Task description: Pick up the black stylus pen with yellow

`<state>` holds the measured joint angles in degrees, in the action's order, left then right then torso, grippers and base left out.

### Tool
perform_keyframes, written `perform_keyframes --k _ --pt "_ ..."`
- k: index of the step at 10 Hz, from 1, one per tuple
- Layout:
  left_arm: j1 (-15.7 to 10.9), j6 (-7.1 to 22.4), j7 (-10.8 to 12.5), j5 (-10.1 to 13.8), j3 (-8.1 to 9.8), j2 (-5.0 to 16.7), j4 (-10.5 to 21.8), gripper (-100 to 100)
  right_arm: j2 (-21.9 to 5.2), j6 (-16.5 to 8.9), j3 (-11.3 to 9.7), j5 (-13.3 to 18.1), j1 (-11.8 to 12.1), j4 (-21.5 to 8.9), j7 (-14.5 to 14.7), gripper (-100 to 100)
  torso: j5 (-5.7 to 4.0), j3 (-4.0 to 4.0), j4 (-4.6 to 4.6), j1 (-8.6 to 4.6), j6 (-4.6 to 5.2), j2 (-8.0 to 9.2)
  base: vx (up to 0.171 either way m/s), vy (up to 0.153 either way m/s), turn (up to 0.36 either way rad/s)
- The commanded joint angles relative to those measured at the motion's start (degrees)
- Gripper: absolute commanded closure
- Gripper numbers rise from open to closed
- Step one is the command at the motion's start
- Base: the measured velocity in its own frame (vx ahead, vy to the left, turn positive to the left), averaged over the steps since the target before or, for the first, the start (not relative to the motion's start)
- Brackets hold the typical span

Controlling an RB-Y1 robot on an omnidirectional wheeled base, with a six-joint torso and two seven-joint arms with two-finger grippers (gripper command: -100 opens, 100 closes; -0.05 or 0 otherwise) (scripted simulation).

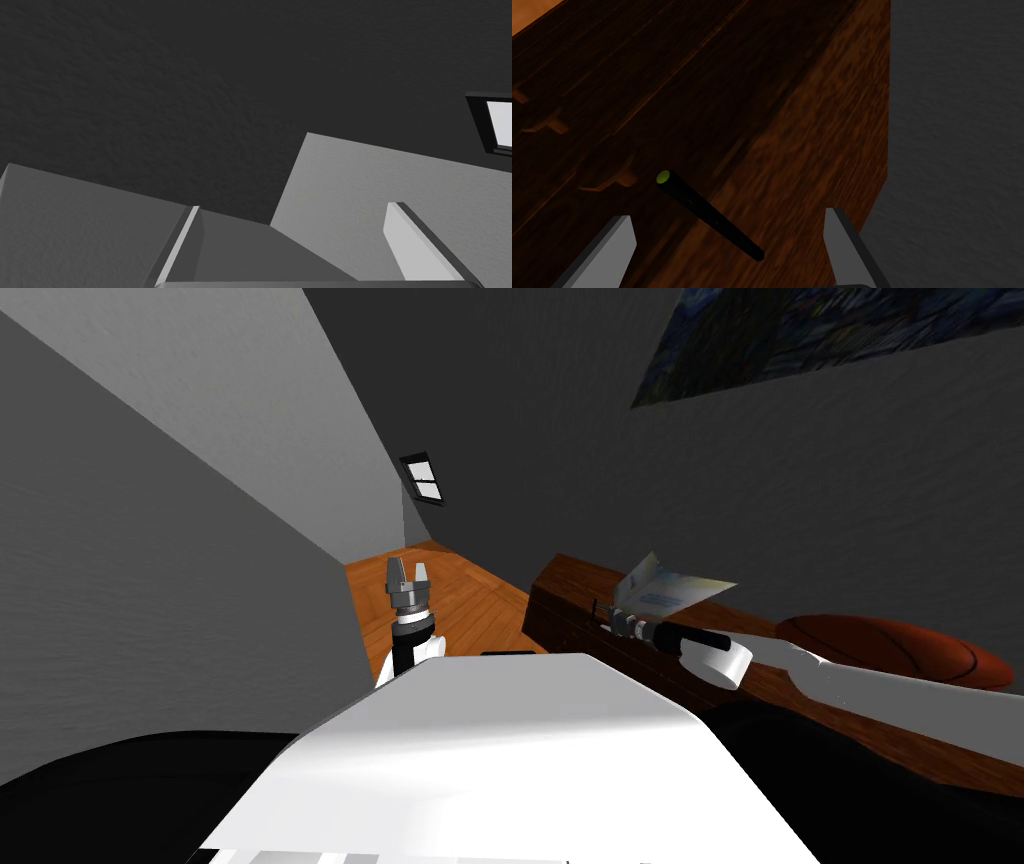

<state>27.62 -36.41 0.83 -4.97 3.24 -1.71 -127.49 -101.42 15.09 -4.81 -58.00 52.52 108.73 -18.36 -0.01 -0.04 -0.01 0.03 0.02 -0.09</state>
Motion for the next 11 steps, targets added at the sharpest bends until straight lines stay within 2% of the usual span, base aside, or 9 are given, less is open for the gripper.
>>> perform_keyframes --k 1,2,3,4,7,8,9,10,11 --pt "0.0 0.0 0.0 0.0 0.0 0.0 0.0 0 -2.9 0.1 -1.2 -0.3 0.0 -0.9 -0.2 -100 0.0 0.0 0.0 0.0 0.0 0.0 0.009 0.01 0.044" --pt "0.0 0.0 0.0 0.0 0.0 0.0 0.0 0 -3.5 0.1 -1.2 -0.3 0.0 -0.9 -0.2 -100 0.0 0.0 0.0 -0.01 0.03 -0.01 0.006 0.004 -0.018" --pt "0.0 0.0 0.0 0.0 0.0 0.0 0.0 0 -5.7 0.0 -1.9 -1.7 1.3 -1.9 -0.1 -100 -0.01 0.01 0.01 -0.03 0.04 0.01 0.007 0.013 0.103" --pt "0.0 0.0 0.0 0.0 0.0 0.0 0.0 0 -7.5 0.0 -1.9 -1.7 1.3 -1.9 -0.1 -100 0.0 0.0 0.0 -0.01 0.0 0.0 0.01 0.009 0.067" --pt "0.0 0.0 0.0 0.0 0.0 0.0 0.0 0 -12.9 -0.1 -3.2 -4.0 4.0 -3.9 0.2 -100 0.0 -0.02 -0.01 -0.01 0.03 -0.04 0.019 0.012 0.075" --pt "0.0 0.0 0.0 0.0 0.0 0.0 0.0 0 -14.0 -0.1 -3.2 -2.9 4.0 -3.9 0.2 -100 -0.01 -0.03 -0.01 -0.01 0.02 -0.05 0.019 0.01 0.047" --pt "0.0 0.0 0.0 0.0 0.0 0.0 0.0 0 -15.1 -0.1 -3.2 -4.0 4.0 -3.9 0.2 -100 0.0 -0.03 -0.01 -0.01 0.03 -0.05 0.009 0.002 0.002" --pt "0.0 0.0 0.0 0.0 0.01 0.0 0.0 0 -17.1 0.0 -4.0 -5.0 5.4 -4.7 0.4 -100 -0.01 -0.01 0.0 -0.03 0.04 -0.01 0.018 0.008 0.092" --pt "0.0 0.0 0.0 0.0 0.0 0.0 0.0 0 -18.6 0.0 -4.0 -5.0 5.4 -4.7 0.4 -100 -0.01 -0.02 -0.01 -0.02 0.02 -0.04 0.02 0.005 0.049"
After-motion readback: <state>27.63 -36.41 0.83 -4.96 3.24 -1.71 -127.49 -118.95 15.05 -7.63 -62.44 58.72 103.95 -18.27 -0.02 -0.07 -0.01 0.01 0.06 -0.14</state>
